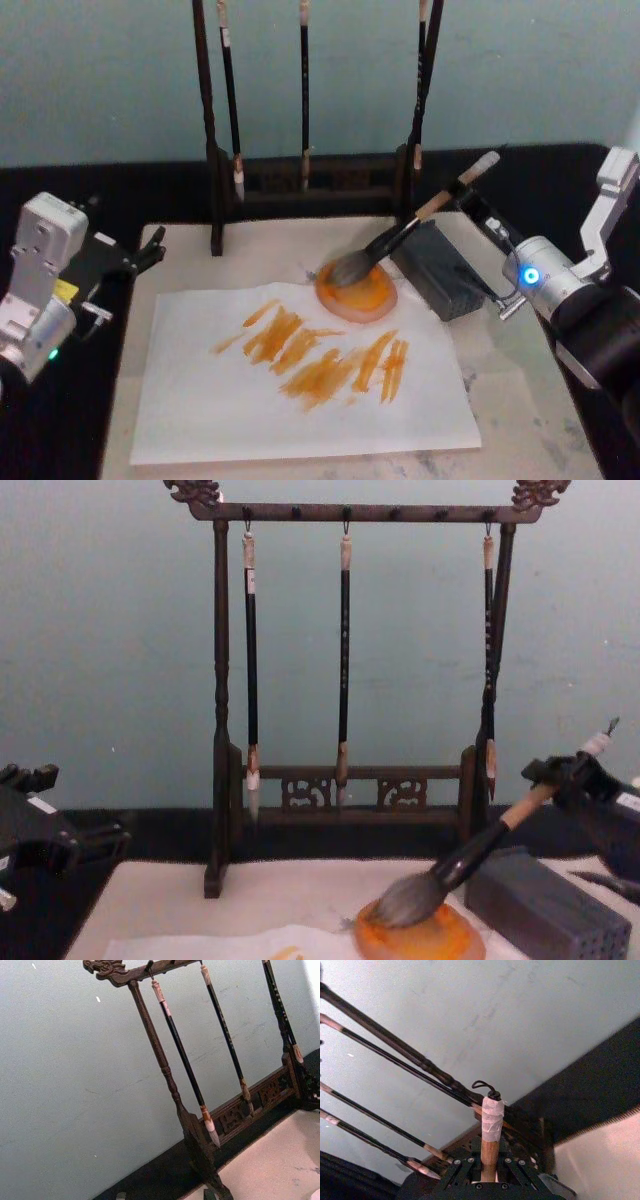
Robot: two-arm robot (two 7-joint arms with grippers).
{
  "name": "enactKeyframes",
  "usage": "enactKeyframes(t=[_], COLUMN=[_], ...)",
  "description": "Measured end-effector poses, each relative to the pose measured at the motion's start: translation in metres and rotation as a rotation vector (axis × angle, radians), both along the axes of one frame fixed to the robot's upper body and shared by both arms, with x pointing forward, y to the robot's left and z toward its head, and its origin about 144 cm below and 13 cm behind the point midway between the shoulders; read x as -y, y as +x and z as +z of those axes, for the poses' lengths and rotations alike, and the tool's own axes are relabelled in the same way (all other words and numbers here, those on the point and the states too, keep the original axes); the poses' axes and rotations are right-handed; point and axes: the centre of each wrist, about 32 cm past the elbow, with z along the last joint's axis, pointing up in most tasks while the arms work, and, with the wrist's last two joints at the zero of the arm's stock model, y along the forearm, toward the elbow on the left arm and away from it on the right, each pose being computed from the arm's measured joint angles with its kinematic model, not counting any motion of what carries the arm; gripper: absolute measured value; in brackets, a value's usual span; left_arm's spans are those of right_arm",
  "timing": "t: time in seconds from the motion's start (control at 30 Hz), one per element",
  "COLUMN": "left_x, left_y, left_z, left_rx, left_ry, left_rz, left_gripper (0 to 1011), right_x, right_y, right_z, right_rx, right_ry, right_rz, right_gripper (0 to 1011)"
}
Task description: Pick up the brush from the inkstone, write on the paper, then place the brush back to its original position.
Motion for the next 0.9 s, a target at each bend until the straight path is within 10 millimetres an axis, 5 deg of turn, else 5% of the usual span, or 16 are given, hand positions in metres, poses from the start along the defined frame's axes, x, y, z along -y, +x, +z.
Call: enactKeyframes(t=[0.33,0.9], left_x=[0.000,0.000], left_y=[0.000,0.000], left_z=[0.000,0.000], left_rx=[0.000,0.000], left_ry=[0.000,0.000], left_rz=[0.000,0.000], left_gripper=[1001,1001], right_x=[-0.006,-0.024], right_y=[-0.001,-0.014], right_z=[0.024,0.063], right_rx=[0.113,0.366], right_ry=[-0.065,-0.466], right_rz=[0.024,0.134], right_gripper=[163,163])
